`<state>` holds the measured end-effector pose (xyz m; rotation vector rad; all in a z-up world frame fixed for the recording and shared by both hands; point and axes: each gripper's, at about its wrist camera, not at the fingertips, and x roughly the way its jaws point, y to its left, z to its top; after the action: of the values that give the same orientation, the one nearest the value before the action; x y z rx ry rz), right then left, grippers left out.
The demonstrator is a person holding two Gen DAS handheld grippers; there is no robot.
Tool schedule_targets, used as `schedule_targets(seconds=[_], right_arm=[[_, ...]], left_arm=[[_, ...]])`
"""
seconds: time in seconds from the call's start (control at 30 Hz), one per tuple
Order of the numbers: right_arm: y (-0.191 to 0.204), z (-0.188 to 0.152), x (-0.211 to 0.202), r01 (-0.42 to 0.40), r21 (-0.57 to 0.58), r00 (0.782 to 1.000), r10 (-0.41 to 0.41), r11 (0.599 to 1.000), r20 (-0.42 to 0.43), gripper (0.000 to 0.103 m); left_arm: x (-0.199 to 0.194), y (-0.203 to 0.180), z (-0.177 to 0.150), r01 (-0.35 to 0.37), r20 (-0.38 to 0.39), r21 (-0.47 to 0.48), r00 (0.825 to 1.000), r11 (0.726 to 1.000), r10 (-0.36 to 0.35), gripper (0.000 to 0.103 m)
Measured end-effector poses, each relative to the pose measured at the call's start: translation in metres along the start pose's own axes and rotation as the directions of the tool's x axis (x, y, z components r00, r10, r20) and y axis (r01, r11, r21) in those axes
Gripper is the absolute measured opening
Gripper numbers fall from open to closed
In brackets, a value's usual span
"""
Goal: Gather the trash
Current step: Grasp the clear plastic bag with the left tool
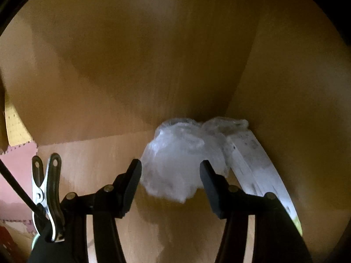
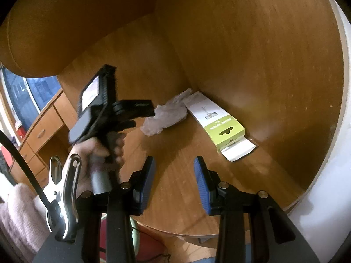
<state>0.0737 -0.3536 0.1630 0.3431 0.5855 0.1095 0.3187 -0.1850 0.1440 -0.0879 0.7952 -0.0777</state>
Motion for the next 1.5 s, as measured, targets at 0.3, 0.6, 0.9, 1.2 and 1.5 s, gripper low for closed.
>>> schedule_targets(seconds=[0.3, 0.6, 0.9, 1.2, 1.5], right_arm=[[-0.008, -0.001, 0.002, 0.016, 0.011, 1.0, -0.016, 1.0, -0.008, 0.038], [-0.013, 0.001, -0.002, 0.01, 0.029, 1.0, -0.011, 1.0, 0.004, 0.038], [-0.019, 0.005, -0.001, 0.028, 0.042, 1.0, -0.028, 0.999, 0.011, 0.038], [-0.016, 0.003, 0.003, 0.026, 0.04, 1.0, -0.026, 0.999, 0.002, 0.038], [-0.016, -0.001, 0.009, 0.003, 0.05, 0.999, -0.001, 0.999, -0.037, 0.038]], left_arm=[[0.038, -0.008, -0.006, -0.044, -0.103, 0.023, 0.994, 0.999, 0.046, 0.049], [0.024, -0.008, -0.036, -0.027, -0.121, 0.125, 0.992, 0.992, 0.042, 0.031], [-0.02, 0.012, -0.073, 0.059, -0.178, 0.207, 0.984, 0.977, -0.022, 0.03], [-0.063, 0.013, -0.114, 0.176, -0.234, 0.271, 0.966, 0.946, -0.112, 0.03], [-0.096, -0.005, -0.127, 0.256, -0.224, 0.29, 0.955, 0.922, -0.195, 0.041]])
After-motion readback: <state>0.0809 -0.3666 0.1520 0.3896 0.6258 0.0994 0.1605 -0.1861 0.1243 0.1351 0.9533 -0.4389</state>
